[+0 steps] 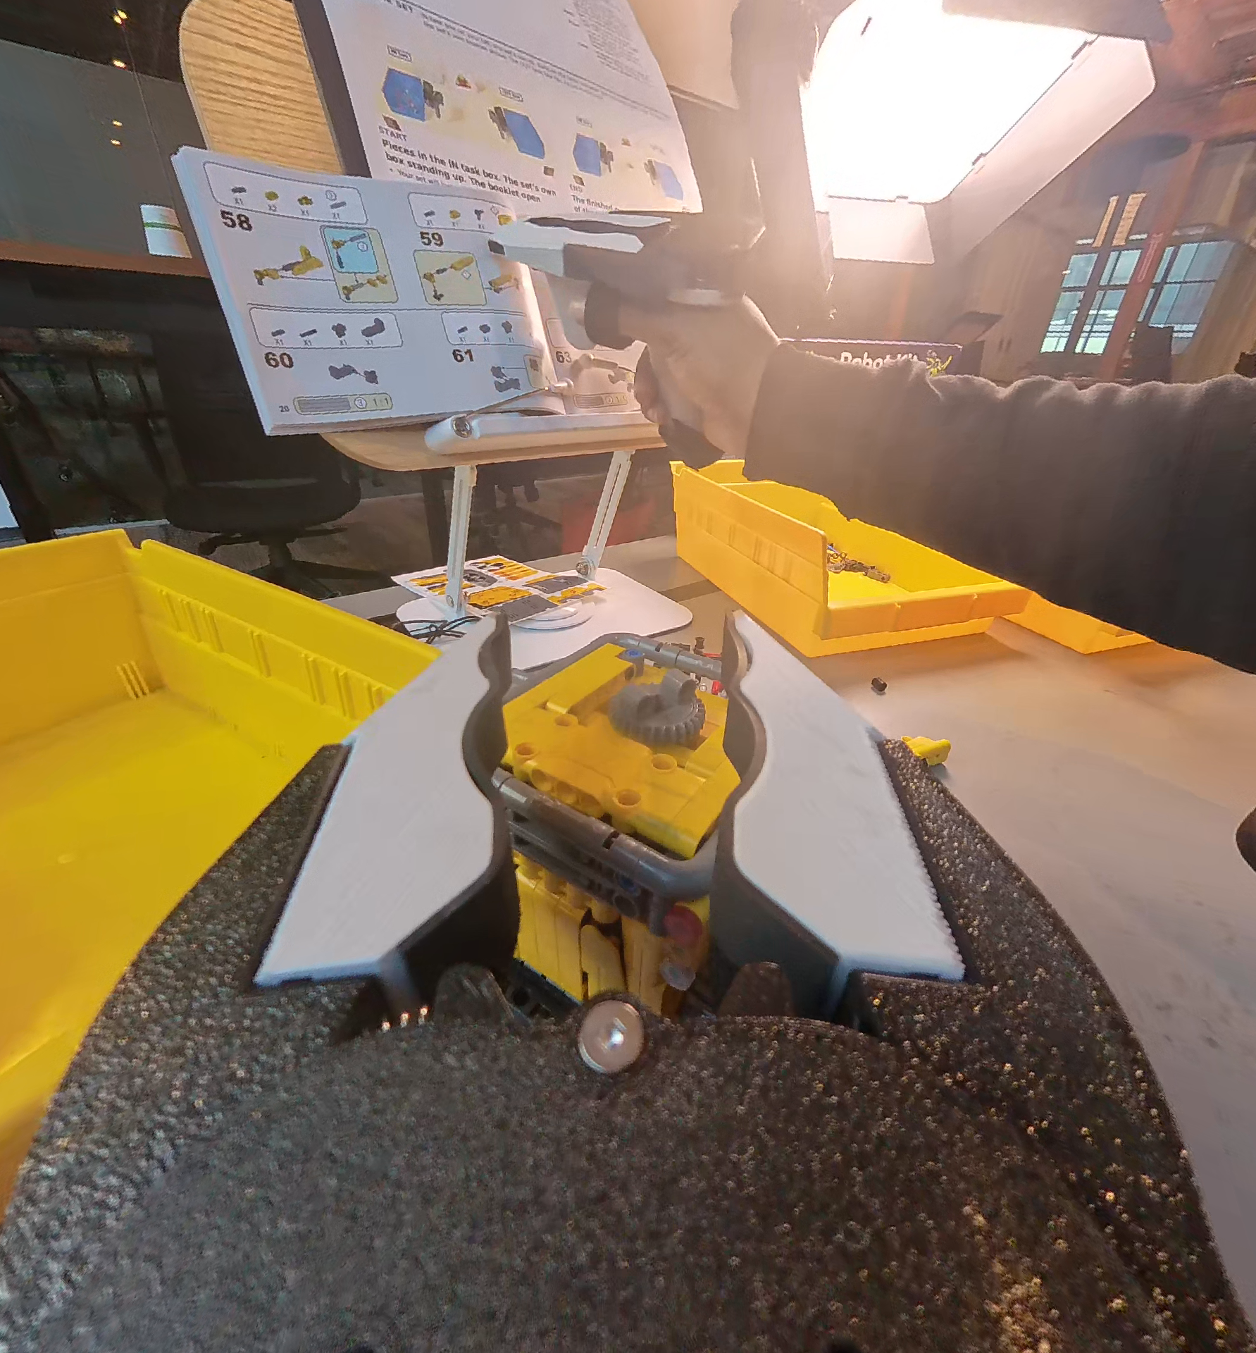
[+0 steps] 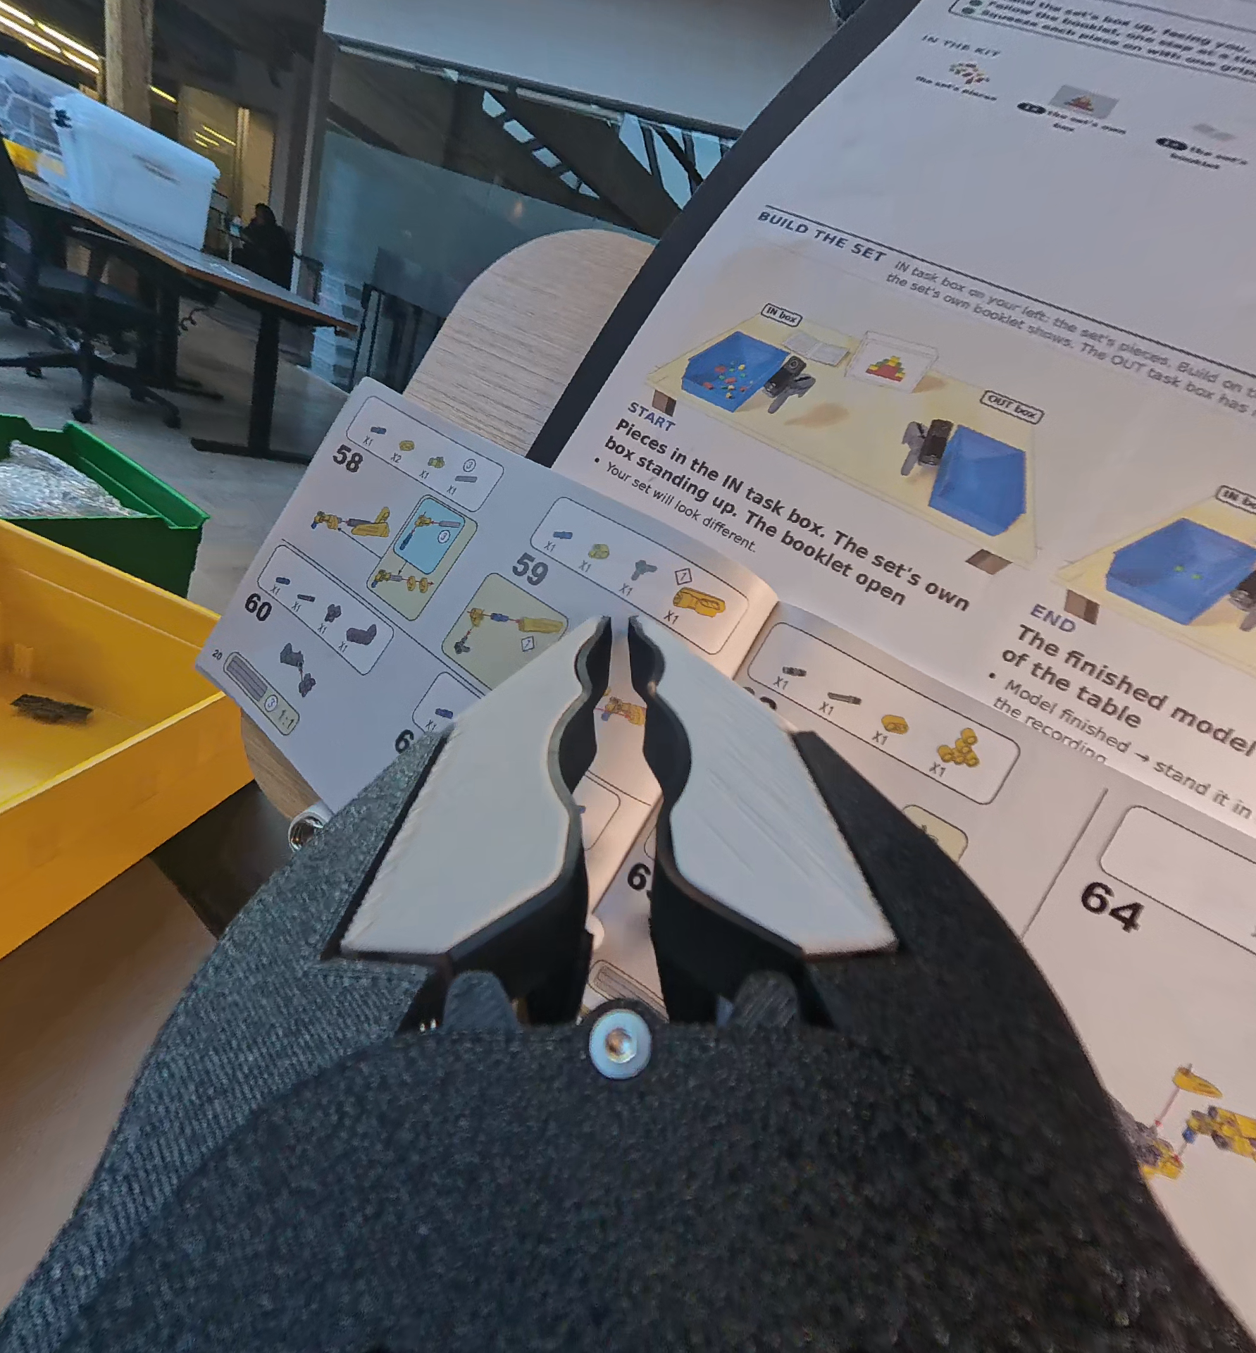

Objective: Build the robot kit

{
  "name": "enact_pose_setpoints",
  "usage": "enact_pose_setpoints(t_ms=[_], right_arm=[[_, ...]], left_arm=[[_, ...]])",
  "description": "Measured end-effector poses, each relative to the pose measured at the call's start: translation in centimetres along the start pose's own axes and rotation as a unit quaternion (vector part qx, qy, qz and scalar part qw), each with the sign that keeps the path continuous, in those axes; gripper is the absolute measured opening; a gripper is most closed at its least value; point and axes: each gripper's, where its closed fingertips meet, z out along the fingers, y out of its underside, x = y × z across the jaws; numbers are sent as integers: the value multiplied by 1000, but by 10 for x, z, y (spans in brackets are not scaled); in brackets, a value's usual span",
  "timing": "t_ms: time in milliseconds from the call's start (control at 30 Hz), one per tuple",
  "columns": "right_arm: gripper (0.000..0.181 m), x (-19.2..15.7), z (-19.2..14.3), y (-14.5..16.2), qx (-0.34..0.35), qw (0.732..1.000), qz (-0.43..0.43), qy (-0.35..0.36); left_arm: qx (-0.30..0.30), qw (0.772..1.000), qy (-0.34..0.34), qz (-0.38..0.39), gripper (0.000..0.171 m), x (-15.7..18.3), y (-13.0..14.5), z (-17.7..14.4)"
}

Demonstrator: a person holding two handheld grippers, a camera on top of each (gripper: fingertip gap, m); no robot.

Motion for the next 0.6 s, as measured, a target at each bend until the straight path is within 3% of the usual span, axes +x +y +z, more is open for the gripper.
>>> enact_pose_setpoints(t_ms=[367, 600], right_arm=[[9, 12, -12, 8, -4, 1000, 14, 5], [14, 9, -59, 6, 6, 1000, 20, -18]], left_arm=[[-2, 1000, 1, -2, 57, 0, 1, 0], [-2, 1000, 1, -3, 56, 0, 1, 1]])
